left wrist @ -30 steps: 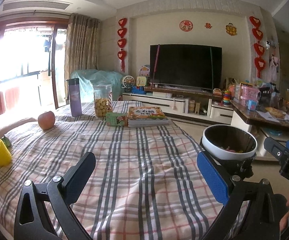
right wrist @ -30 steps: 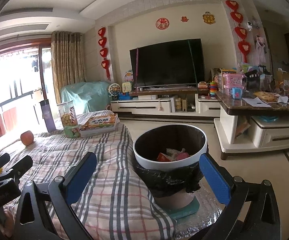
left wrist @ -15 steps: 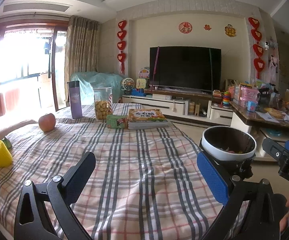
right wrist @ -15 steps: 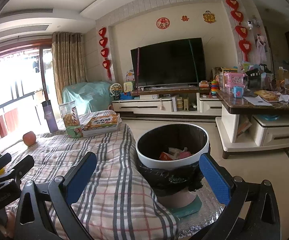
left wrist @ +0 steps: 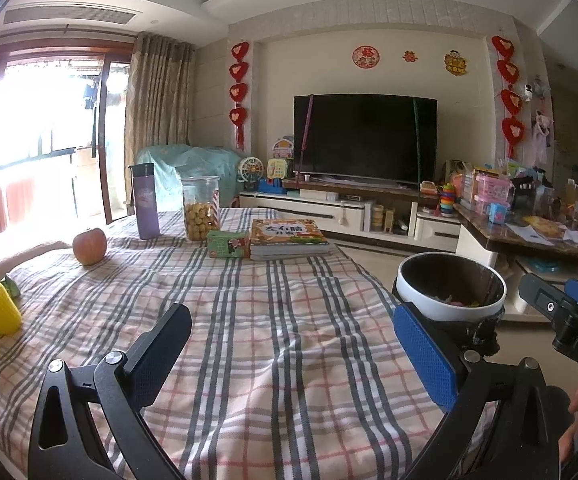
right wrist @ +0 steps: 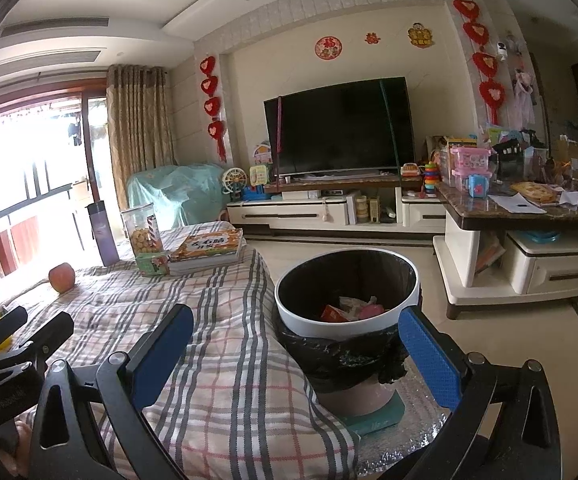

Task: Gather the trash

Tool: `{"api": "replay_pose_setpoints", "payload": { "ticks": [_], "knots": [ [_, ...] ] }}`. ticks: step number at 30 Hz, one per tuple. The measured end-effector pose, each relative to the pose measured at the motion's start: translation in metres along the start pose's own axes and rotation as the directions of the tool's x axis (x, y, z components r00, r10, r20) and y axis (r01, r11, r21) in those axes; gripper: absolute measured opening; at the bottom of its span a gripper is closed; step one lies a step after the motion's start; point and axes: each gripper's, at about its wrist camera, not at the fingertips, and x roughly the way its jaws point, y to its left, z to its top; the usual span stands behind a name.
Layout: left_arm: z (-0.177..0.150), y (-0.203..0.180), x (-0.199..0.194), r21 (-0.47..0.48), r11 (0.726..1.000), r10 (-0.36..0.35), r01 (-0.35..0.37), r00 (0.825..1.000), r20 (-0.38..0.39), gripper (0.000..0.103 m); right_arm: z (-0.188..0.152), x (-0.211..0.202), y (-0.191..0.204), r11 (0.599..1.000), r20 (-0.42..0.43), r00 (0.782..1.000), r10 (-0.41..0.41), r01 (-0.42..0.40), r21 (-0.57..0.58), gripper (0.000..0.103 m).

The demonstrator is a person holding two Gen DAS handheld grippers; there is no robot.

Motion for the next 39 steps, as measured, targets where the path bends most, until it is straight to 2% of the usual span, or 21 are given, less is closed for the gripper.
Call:
{"api": "replay_pose_setpoints", "payload": {
  "ticks": [39],
  "knots": [
    [-0.0015, 0.0007, 0.0036, 0.005, 1.000, -0.016, 0.017, 1.000, -0.012, 0.102, 0.0024, -0.0008, 0.0058, 1.000, 0.004, 1.000, 0.008, -0.008, 0.001, 0.103]
  ]
}}
